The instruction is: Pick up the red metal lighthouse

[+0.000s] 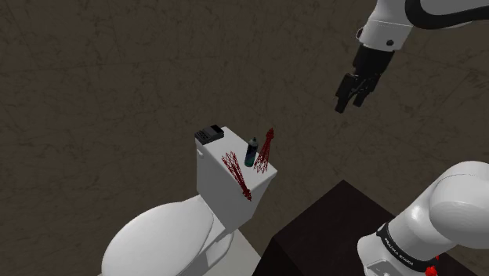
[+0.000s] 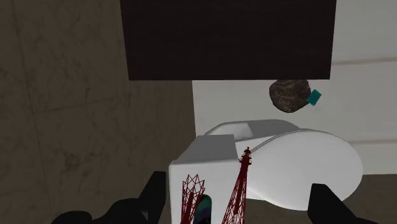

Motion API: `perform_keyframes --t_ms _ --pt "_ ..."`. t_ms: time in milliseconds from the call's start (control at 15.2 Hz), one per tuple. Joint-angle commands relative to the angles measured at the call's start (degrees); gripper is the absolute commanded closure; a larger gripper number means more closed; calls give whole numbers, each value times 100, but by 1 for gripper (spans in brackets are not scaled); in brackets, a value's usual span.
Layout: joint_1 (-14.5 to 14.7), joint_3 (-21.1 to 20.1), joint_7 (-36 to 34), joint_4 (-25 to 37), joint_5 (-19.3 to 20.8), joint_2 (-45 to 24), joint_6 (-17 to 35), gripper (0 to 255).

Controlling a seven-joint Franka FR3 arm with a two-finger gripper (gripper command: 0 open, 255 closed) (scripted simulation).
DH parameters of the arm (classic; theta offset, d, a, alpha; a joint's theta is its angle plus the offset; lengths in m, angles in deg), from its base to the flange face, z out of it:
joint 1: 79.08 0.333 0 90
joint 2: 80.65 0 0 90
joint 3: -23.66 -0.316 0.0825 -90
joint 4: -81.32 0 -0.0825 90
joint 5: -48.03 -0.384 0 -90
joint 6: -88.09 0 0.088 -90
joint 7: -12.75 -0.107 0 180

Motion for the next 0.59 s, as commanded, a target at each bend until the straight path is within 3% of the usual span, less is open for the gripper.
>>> perform_keyframes --t_ms 0,528 --pt "0 0 0 0 0 0 0 0" --pt "-33 626 1164 909 115 -2081 534 0"
